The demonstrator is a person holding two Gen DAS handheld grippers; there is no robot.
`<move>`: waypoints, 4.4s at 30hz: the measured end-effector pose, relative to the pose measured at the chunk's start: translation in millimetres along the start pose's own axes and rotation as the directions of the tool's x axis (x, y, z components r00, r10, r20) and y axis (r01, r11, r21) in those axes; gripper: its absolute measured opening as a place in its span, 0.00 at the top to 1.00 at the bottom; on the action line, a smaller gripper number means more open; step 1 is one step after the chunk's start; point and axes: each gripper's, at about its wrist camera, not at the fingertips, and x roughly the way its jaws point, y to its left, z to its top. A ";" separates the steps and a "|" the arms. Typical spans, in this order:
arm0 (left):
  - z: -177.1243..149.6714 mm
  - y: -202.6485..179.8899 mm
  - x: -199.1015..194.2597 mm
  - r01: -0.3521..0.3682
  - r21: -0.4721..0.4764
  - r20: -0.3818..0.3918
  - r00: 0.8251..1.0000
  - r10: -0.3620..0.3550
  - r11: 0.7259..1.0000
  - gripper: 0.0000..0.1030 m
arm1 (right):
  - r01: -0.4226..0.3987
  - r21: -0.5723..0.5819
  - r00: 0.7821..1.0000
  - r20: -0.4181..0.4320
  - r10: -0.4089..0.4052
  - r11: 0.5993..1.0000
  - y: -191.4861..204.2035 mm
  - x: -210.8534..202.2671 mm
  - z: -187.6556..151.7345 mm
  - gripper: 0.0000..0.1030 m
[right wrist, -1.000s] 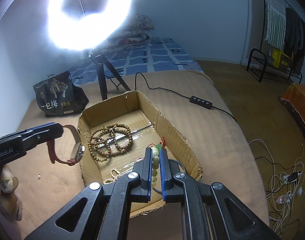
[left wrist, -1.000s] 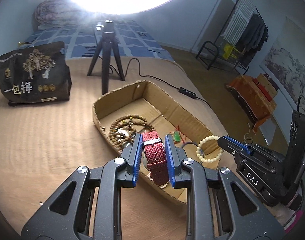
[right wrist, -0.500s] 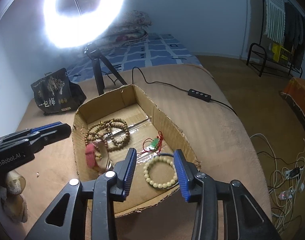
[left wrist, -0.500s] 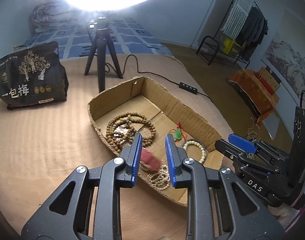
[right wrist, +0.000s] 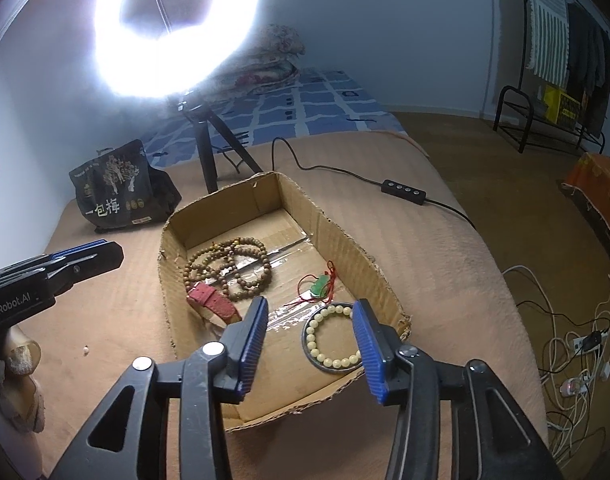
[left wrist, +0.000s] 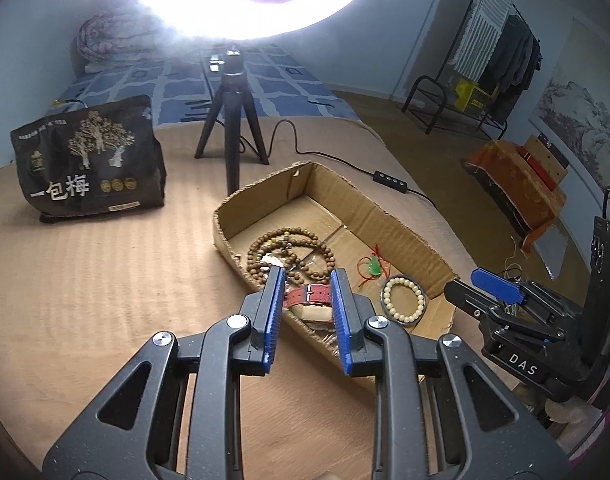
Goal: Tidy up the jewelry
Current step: 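Open both grippers to drop the bracelet and watch into the box, then reach the right gripper down to the loose white pearl on the blanket, then close the right gripper on the white pearl, then carry the pearl over the cardboard box with the right gripper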
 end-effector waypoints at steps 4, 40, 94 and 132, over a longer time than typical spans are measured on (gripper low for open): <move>-0.7 9.4 -14.7 -0.021 0.008 0.011 1.000 0.021 1.000 0.78 | -0.007 0.007 1.000 0.009 0.007 1.000 5.2 -8.3 -0.8 0.46; -111.6 157.2 -79.2 -0.169 0.008 -0.083 0.982 0.169 0.986 0.60 | -0.316 -0.256 0.948 -0.132 0.291 0.914 179.4 -50.5 -132.2 0.47; -131.2 156.9 -4.4 -0.188 0.000 -0.129 0.974 0.186 0.982 0.94 | -0.312 -0.469 0.947 -0.227 0.228 0.826 236.5 5.1 -189.1 0.94; -1.0 47.8 -4.3 -0.043 0.018 0.100 0.994 0.041 0.999 0.94 | -0.099 -0.143 0.993 0.053 0.108 0.985 68.4 -7.6 -12.2 0.94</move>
